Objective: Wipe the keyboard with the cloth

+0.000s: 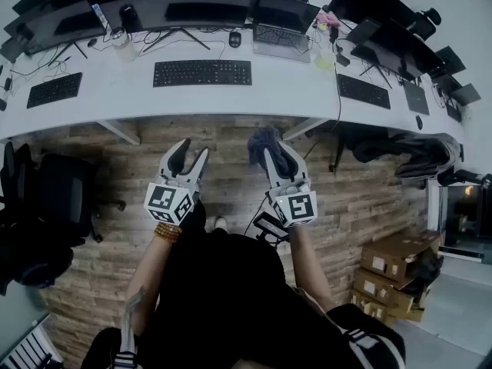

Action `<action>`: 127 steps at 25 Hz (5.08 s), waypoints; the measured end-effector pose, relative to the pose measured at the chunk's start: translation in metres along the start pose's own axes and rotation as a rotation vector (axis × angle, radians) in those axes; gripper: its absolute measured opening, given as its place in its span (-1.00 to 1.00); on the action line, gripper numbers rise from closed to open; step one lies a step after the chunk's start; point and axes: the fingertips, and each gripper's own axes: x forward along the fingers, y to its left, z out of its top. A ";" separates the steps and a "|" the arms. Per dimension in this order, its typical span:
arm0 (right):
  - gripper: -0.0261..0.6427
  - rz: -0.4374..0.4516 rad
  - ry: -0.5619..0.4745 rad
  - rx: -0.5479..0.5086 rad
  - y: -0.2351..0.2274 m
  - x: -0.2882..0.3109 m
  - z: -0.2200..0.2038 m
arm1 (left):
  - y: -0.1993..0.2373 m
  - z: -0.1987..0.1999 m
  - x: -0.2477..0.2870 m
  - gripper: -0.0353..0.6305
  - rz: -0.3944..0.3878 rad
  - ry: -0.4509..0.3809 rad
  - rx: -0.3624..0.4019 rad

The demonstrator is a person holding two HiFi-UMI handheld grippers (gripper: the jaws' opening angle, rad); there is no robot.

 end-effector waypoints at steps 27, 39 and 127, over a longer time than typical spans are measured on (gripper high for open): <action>-0.66 -0.099 0.162 0.120 -0.131 0.248 -0.081 | 0.205 0.010 0.120 -0.28 0.017 0.155 0.088; -0.66 -0.036 0.344 0.174 -0.191 0.364 -0.200 | 0.254 0.000 0.201 -0.28 0.026 0.321 0.310; -0.60 0.635 0.473 -0.309 -0.037 0.490 -0.275 | 0.417 -0.190 0.187 0.11 0.158 0.722 0.185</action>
